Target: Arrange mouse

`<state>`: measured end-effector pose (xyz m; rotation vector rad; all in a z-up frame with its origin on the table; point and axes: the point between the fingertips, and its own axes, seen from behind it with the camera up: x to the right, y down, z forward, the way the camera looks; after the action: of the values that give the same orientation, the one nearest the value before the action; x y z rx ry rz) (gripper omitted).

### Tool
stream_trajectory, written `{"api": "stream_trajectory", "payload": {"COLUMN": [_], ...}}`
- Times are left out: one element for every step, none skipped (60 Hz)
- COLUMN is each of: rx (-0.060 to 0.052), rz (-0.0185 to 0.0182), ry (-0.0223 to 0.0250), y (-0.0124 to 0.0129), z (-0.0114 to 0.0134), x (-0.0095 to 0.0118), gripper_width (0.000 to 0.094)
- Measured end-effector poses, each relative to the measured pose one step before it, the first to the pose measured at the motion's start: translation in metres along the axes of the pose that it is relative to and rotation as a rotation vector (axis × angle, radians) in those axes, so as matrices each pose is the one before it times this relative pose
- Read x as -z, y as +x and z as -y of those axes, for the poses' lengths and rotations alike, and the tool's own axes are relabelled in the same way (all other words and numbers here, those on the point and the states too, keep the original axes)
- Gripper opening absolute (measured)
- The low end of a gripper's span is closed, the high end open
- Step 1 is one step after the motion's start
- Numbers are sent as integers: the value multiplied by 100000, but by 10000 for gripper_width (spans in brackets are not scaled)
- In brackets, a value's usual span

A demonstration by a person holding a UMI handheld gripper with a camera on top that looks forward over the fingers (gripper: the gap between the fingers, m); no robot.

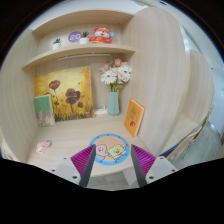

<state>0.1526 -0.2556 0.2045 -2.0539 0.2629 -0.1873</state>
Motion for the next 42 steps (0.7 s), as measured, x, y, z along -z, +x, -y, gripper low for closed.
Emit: {"api": "stream_trajectory", "payload": {"rx": [-917, -25, -25, -116, -158, 369, 119, 18, 86, 132, 198, 290, 319, 307, 315, 277, 289, 334, 360, 462, 535, 531, 559, 543, 508, 402, 379, 359, 419, 418, 437, 495, 502, 592, 578, 582, 569, 531, 559, 431, 269, 162], "rz": [-722, 40, 84, 160, 128, 214, 739, 169, 231, 275, 378, 526, 635, 641, 708, 734, 792, 891, 1020, 1154, 1210, 1222, 1224, 1255, 1275, 1277, 1254, 1351, 1320, 1253, 1164, 1135, 1103, 1135, 1083, 1052, 1001, 961, 986, 892, 765, 703], "ry": [35, -629, -672, -696, -722, -977, -1088, -877, -852, -828, -672, -691, -727, -778, -832, -903, -966, -1008, -1024, -1080, -1074, -1022, -942, -892, -870, -865, -815, -832, -811, -780, -693, -619, -594, -575, -531, -519, -446, -379, -240, -184, -69, 27], "y": [-971, -311, -296, -376, -392, 94, -270, -515, -567, -593, -595, -653, -688, -678, -753, -757, -791, -837, -899, -903, -938, -948, -960, -998, -983, -1006, -1032, -1055, -1054, -1023, -1013, -1000, -987, -949, -932, -888, -872, -885, -789, -775, -736, -701], "z": [-794, -383, -387, -458, -508, -372, -452, -559, -552, -552, -553, -533, -534, -526, -571, -557, -564, -550, -539, -540, -516, -489, -479, -419, -357, -373, -368, -395, -341, -280, -228, -186, -169, -143, -113, -56, -30, 19, 79, 114, 178, 234], "x": [-283, -209, -193, -168, -187, 342, -422, -209, -196, -161, -160, -132, -146, -172, -182, -202, -207, -195, -205, -217, -210, -216, -257, -263, -273, -302, -335, -362, -389, -397, -398, -408, -434, -469, -437, -448, -471, -459, -505, -498, -499, -480], "gripper_width": [689, 687, 687, 687, 686, 685, 683, 681, 679, 678, 678, 680, 678, 679, 679, 678, 679, 678, 678, 677, 676, 678, 679, 679, 679, 679, 678, 681, 680, 681, 682, 680, 680, 679, 679, 680, 680, 678, 680, 680, 678, 679]}}
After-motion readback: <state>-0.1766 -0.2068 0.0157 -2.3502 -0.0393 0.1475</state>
